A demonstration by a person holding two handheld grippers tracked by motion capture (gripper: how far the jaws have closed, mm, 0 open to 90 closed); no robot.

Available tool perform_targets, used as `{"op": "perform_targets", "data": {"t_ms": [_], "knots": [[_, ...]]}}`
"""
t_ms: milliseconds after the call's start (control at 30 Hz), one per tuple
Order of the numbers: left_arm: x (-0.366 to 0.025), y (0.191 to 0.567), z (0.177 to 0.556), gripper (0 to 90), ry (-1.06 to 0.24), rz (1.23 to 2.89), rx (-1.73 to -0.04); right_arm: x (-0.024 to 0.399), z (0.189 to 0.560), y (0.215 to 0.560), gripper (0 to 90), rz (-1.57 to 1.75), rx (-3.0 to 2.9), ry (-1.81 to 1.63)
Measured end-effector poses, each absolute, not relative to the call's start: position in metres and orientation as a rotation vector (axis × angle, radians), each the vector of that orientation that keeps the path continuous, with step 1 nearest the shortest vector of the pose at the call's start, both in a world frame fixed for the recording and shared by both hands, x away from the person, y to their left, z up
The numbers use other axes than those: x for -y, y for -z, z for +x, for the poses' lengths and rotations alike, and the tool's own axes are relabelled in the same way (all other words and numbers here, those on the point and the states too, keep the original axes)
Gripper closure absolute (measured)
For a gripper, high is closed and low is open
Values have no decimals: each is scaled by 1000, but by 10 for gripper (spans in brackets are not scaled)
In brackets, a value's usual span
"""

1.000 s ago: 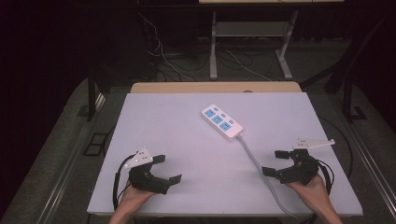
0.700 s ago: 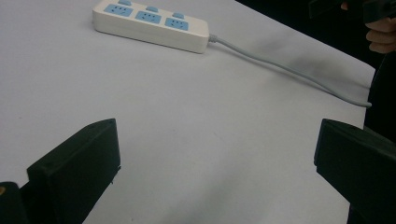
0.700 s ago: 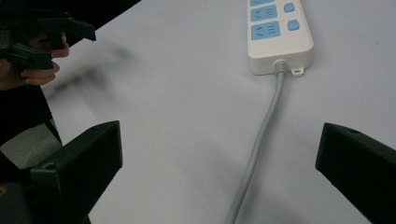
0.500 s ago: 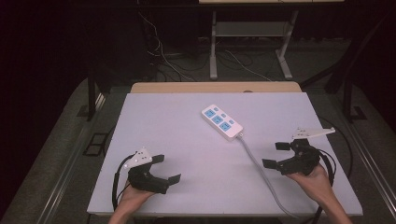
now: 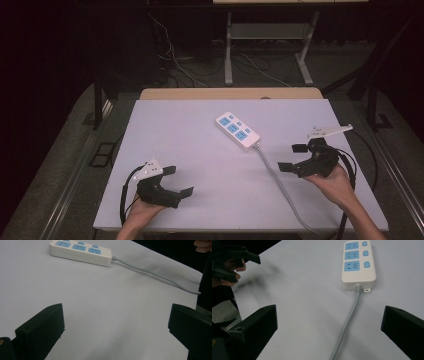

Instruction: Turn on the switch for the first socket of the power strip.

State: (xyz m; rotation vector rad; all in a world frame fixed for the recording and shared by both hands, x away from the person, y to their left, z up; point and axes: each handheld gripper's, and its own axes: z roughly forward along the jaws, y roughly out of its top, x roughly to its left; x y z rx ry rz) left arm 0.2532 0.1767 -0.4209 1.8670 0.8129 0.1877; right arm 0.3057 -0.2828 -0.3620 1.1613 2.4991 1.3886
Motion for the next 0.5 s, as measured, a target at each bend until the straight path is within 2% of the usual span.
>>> {"op": "perform_targets", "data": {"t_ms": [500], "knots": [[-181,421,254,0,-182,1854,-817,271,332,354,1,1135,-2550,-1350]]}}
